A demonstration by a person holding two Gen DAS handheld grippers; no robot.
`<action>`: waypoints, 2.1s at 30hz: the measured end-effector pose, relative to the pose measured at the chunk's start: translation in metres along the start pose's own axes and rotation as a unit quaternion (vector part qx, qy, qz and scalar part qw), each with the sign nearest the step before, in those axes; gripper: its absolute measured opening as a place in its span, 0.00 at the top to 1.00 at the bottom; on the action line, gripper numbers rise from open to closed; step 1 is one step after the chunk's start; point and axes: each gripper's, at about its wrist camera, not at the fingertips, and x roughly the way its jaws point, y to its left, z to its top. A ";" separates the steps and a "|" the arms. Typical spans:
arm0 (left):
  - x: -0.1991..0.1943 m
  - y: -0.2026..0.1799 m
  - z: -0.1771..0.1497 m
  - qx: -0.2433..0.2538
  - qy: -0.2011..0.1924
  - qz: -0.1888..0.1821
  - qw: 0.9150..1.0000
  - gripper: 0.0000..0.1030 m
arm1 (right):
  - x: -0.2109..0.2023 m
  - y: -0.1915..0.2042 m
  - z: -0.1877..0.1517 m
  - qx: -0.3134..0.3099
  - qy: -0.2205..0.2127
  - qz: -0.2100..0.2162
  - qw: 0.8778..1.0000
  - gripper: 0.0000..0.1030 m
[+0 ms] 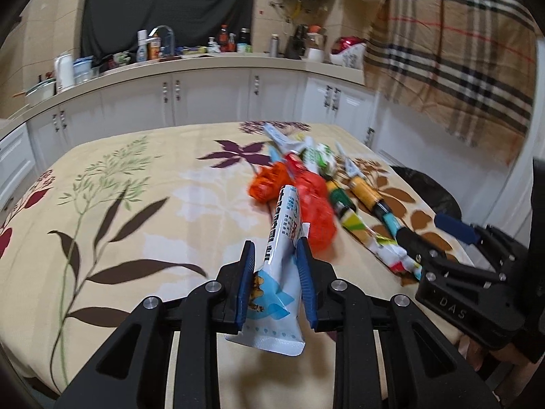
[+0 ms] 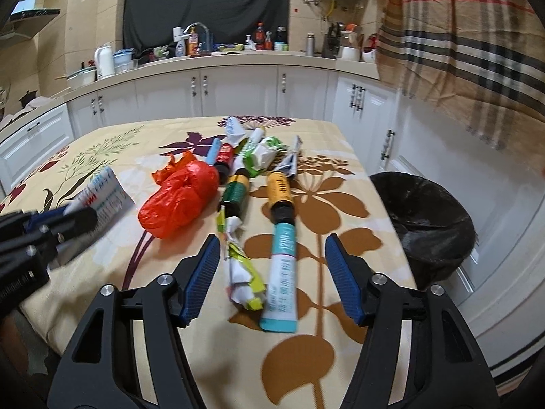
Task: Collect trash
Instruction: 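Grasp the white toothpaste tube with the left tool while the right tool grasps crumpled wrappers, then carry both items to the black bin and open the right tool over it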
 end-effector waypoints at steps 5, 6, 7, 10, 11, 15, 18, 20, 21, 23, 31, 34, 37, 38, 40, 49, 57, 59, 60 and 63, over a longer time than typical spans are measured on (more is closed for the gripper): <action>0.001 0.018 0.004 -0.015 -0.008 0.024 1.000 0.74 | 0.011 0.010 0.001 -0.012 0.009 0.012 1.000 0.49; 0.002 0.021 0.004 -0.018 -0.008 0.027 0.999 0.74 | 0.014 0.013 0.001 -0.018 0.012 0.014 1.000 0.51; 0.003 0.024 0.005 -0.020 -0.007 0.029 0.999 0.74 | 0.017 0.015 0.000 -0.022 0.016 0.014 1.000 0.52; 0.007 0.030 0.004 -0.027 -0.003 0.033 0.999 0.74 | 0.024 0.020 -0.002 -0.027 0.029 0.020 0.999 0.59; 0.007 0.031 0.003 -0.028 -0.002 0.034 0.999 0.74 | 0.026 0.022 -0.003 -0.029 0.035 0.023 0.999 0.63; 0.010 0.033 0.002 -0.030 0.001 0.035 0.999 0.74 | 0.033 0.026 -0.008 -0.036 0.052 0.031 0.998 0.80; 0.011 0.033 0.002 -0.030 0.000 0.036 0.999 0.74 | 0.031 0.028 -0.009 -0.042 0.050 0.033 0.997 0.81; 0.011 0.032 0.002 -0.030 -0.001 0.036 0.999 0.74 | 0.028 0.029 -0.008 -0.045 0.046 0.033 0.997 0.81; 0.011 0.032 0.003 -0.030 -0.002 0.036 0.999 0.74 | 0.027 0.029 -0.008 -0.045 0.042 0.033 0.998 0.81; 0.010 0.032 0.005 -0.031 -0.004 0.036 0.999 0.74 | 0.024 0.028 -0.005 -0.044 0.036 0.034 0.998 0.81; 0.010 0.015 0.025 -0.021 -0.019 0.017 0.999 0.74 | 0.001 0.008 0.014 -0.027 -0.009 0.013 1.000 0.81; 0.015 0.002 0.037 -0.018 -0.020 -0.007 1.000 0.74 | -0.002 -0.008 0.024 -0.016 -0.022 -0.005 1.000 0.81; 0.021 -0.015 0.049 -0.009 -0.029 -0.024 0.999 0.74 | -0.001 -0.031 0.032 -0.001 -0.032 -0.030 0.999 0.81; 0.024 -0.025 0.057 -0.001 -0.036 -0.031 0.999 0.74 | 0.001 -0.040 0.035 0.004 -0.034 -0.040 0.999 0.81; 0.030 -0.040 0.067 0.010 -0.045 -0.042 0.998 0.74 | 0.003 -0.055 0.039 0.012 -0.038 -0.055 0.998 0.81; 0.087 -0.120 0.106 0.050 -0.043 -0.089 0.994 0.74 | 0.039 -0.136 0.053 0.052 -0.041 -0.119 0.991 0.81; 0.143 -0.181 0.119 0.086 -0.016 -0.102 0.991 0.74 | 0.070 -0.196 0.055 0.090 -0.033 -0.156 0.983 0.81; 0.157 -0.192 0.122 0.093 -0.006 -0.103 0.990 0.74 | 0.078 -0.207 0.055 0.096 -0.030 -0.164 0.981 0.81; 0.163 -0.198 0.124 0.097 -0.002 -0.104 0.990 0.74 | 0.083 -0.214 0.055 0.101 -0.027 -0.167 0.980 0.81; 0.183 -0.215 0.128 0.104 0.010 -0.106 0.989 0.74 | 0.096 -0.231 0.054 0.117 -0.024 -0.174 0.978 0.81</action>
